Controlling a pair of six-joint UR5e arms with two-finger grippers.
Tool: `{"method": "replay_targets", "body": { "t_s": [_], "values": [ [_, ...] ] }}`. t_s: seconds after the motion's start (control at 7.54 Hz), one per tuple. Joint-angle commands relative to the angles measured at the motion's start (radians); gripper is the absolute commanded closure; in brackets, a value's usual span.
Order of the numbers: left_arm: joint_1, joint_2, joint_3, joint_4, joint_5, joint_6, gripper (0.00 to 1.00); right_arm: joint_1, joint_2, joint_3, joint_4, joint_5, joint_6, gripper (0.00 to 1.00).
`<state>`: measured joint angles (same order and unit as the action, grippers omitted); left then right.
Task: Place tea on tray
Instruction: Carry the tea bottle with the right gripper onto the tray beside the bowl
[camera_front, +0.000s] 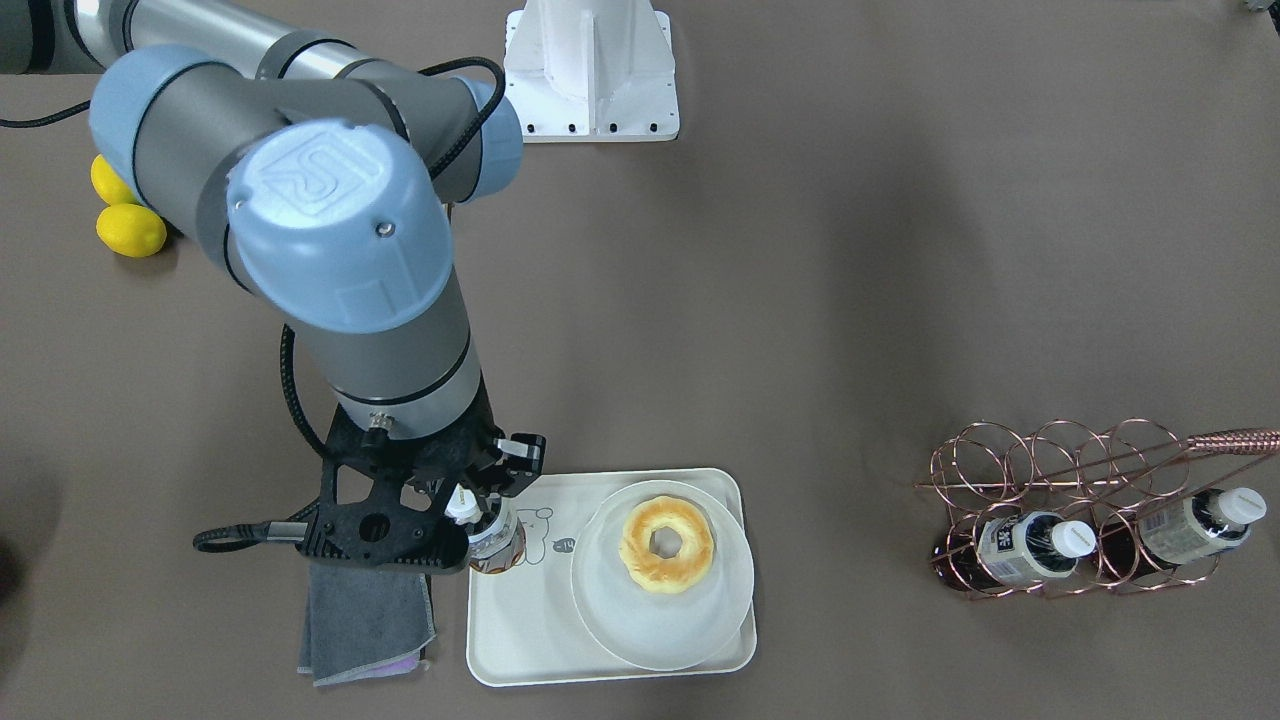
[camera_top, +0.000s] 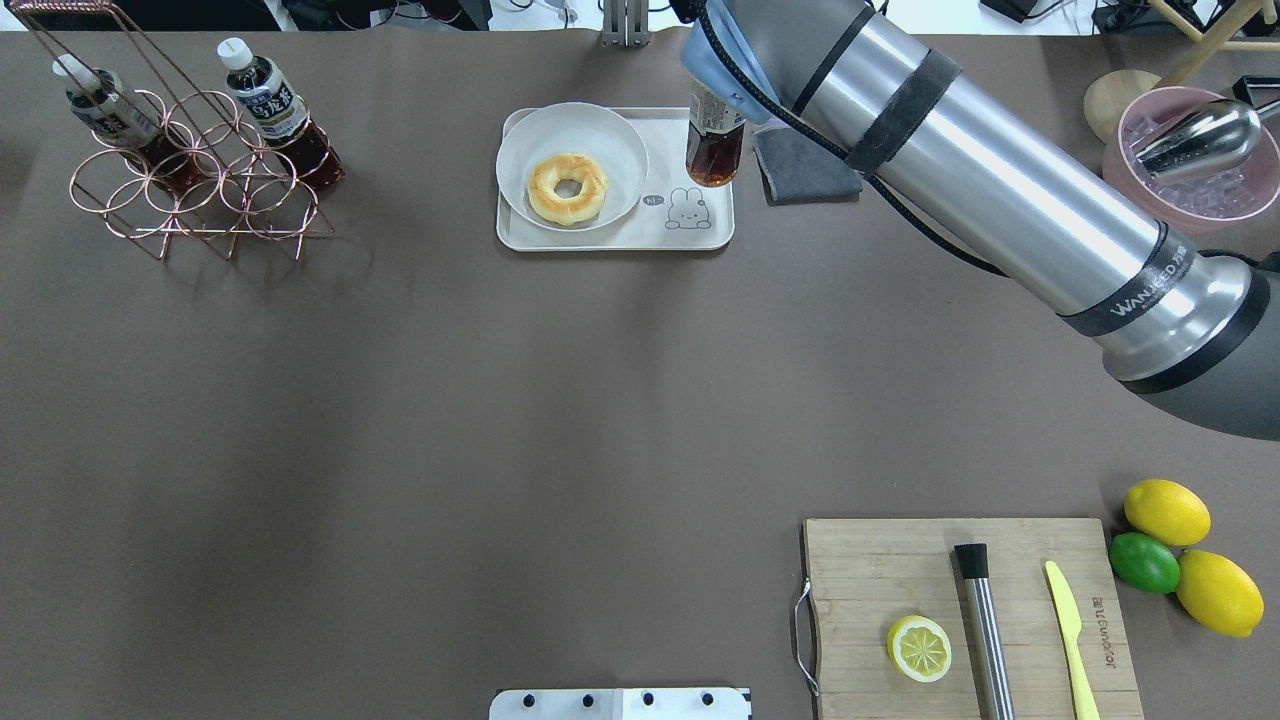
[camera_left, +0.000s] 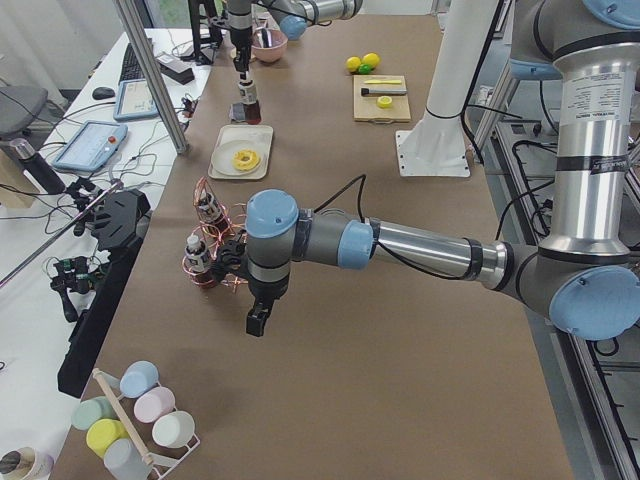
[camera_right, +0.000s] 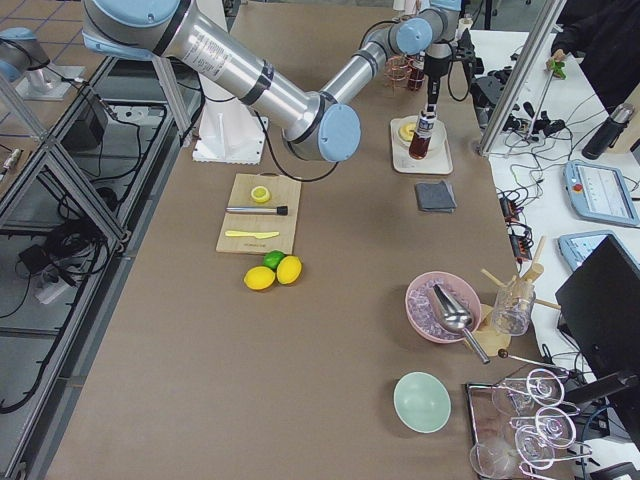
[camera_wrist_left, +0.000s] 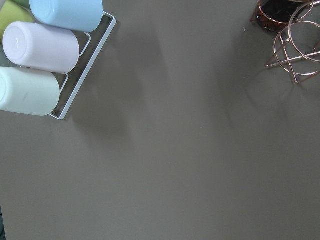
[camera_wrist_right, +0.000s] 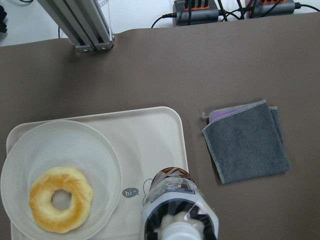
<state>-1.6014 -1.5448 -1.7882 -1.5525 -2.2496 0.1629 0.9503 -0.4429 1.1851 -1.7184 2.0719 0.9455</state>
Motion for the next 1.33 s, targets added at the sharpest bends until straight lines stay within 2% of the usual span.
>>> {"method": "replay_targets", "body": {
  "t_s": [0.0,0.27,0.4,1.06,1.19],
  "values": [
    [0.001,-0.023,0.038,-0.008,0.001,0.0,0.02,-0.004,0.044,-0.123,0.083,-0.009,-0.013,1.0],
    [0.001,-0.067,0.085,-0.008,0.001,0.001,0.02,-0.031,0.047,-0.151,0.129,-0.033,-0.005,1.0],
    [0.001,-0.075,0.089,-0.008,0.001,0.0,0.02,-0.044,0.043,-0.151,0.132,-0.059,-0.005,1.0],
    [0.001,-0.077,0.087,-0.006,0.001,0.001,0.02,-0.059,0.015,-0.142,0.191,-0.07,-0.004,1.0],
    [0.001,-0.077,0.089,-0.006,0.001,0.001,0.02,-0.062,0.013,-0.139,0.191,-0.07,-0.004,0.32]
  ]
}}
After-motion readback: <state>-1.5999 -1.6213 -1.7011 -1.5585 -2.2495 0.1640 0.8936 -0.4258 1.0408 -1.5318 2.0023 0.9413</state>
